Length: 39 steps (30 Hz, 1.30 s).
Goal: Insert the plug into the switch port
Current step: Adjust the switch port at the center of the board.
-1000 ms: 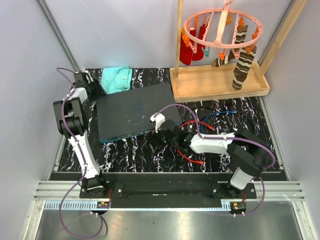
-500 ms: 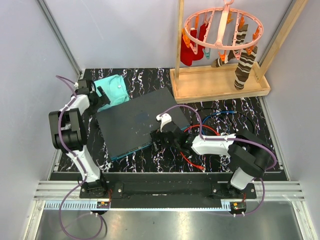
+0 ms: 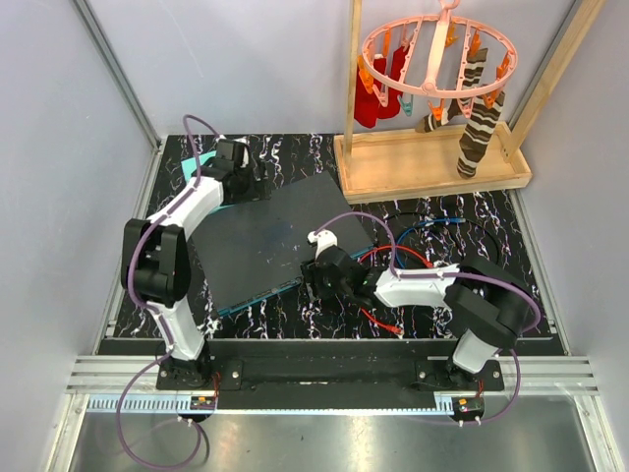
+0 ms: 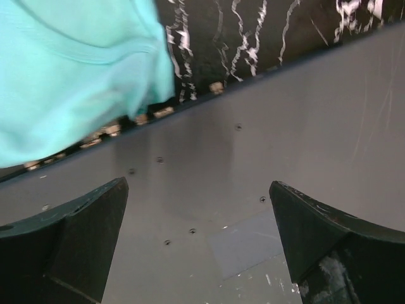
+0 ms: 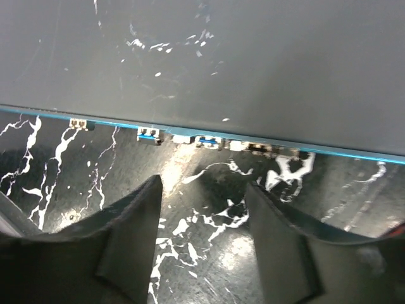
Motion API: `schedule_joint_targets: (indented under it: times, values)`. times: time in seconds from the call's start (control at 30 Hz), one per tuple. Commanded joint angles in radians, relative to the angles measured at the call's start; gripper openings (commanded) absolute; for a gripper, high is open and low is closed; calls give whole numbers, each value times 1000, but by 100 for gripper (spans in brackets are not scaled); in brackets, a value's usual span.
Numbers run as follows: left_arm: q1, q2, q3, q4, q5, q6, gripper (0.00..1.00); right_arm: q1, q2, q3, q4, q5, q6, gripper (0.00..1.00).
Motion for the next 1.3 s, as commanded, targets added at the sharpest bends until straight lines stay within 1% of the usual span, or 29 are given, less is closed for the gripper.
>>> schedule_joint_targets:
  times: [0.0,0.1,0.33,0.43,0.47,0.67,0.77,0.87,0.97,1.27]
  values:
    - [5,64,52,-10,-18,48,99,10,41,61,49,-22,22,50]
    - [1,101,62,-28,-5,51,99,12,70,91,69,-43,22,36]
    - [-8,152,61,-53,-5,25,99,12,130,152,98,-67,29,19]
    - [-10,168,61,-59,-5,16,99,11,153,170,107,-76,32,18]
    - [-10,173,61,-65,-7,14,99,11,158,175,109,-76,32,17]
    - [-12,185,59,-77,-2,-3,99,11,161,195,95,-50,30,16]
    - [-10,188,66,-76,-2,-7,99,12,129,160,58,-53,33,15]
    - [-10,192,73,-77,-4,-7,99,17,89,109,52,-89,42,14]
    - [-12,192,73,-77,-11,-7,99,40,67,91,38,-91,44,14]
    - [-12,198,64,-79,-10,-9,99,46,115,138,61,-60,22,13]
